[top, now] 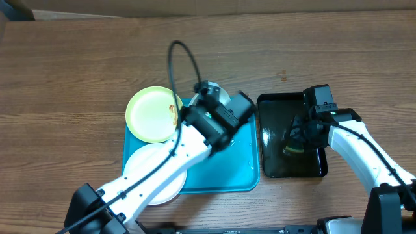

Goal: Clean dirty plates on tray and stack at the side
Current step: 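Lift the white plate with the left gripper and carry it left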

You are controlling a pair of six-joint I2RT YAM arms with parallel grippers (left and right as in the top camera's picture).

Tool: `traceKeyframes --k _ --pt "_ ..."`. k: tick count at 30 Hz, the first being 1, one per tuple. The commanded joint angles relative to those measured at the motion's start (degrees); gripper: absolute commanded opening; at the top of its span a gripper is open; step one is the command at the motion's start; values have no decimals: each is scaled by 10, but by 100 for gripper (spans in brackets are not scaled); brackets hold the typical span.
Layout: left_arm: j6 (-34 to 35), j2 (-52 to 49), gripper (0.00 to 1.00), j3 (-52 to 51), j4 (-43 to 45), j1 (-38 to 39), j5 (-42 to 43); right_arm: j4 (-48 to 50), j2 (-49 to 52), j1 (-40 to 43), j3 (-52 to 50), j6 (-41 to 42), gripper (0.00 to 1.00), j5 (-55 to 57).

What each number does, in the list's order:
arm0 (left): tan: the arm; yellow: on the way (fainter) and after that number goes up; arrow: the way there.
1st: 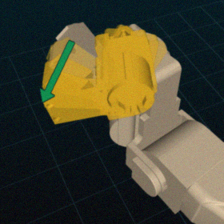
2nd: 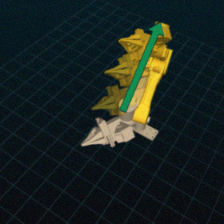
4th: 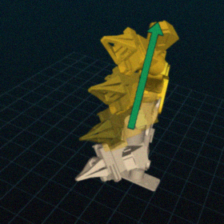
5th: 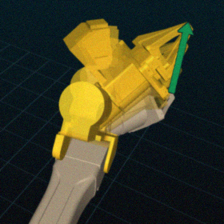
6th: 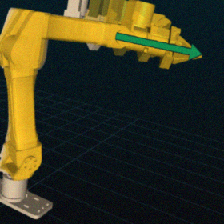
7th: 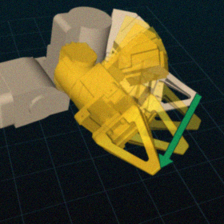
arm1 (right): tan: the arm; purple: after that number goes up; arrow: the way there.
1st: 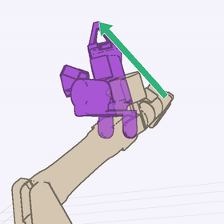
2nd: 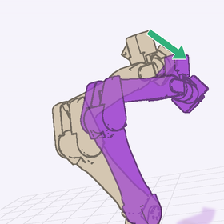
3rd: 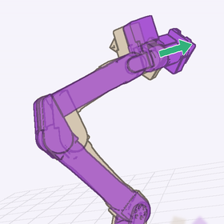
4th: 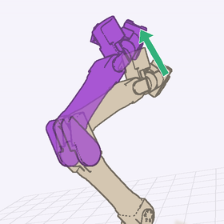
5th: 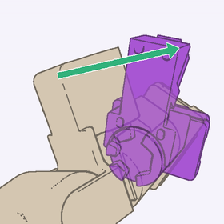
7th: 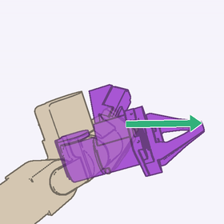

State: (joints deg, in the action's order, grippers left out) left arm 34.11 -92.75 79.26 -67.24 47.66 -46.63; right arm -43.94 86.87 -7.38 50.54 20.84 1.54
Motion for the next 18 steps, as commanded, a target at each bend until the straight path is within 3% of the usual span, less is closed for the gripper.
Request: traceKeyframes --k 1,2,3,4,11,18 --pt "-3 13 4 17 -12 44 -160 0 -1 1 0 4 51 10" --pt "-3 13 4 17 -16 54 -181 -1 -1 1 0 4 65 10" --pt "-3 13 4 17 -19 64 -200 -1 -1 1 0 4 90 10" --pt "-3 13 4 17 -20 74 -219 -1 -1 1 0 4 100 10" --pt "-31 13 4 17 -22 119 -320 2 -1 1 0 4 100 10" --pt "-71 13 4 17 -21 147 -350 1 -1 1 0 4 100 10"
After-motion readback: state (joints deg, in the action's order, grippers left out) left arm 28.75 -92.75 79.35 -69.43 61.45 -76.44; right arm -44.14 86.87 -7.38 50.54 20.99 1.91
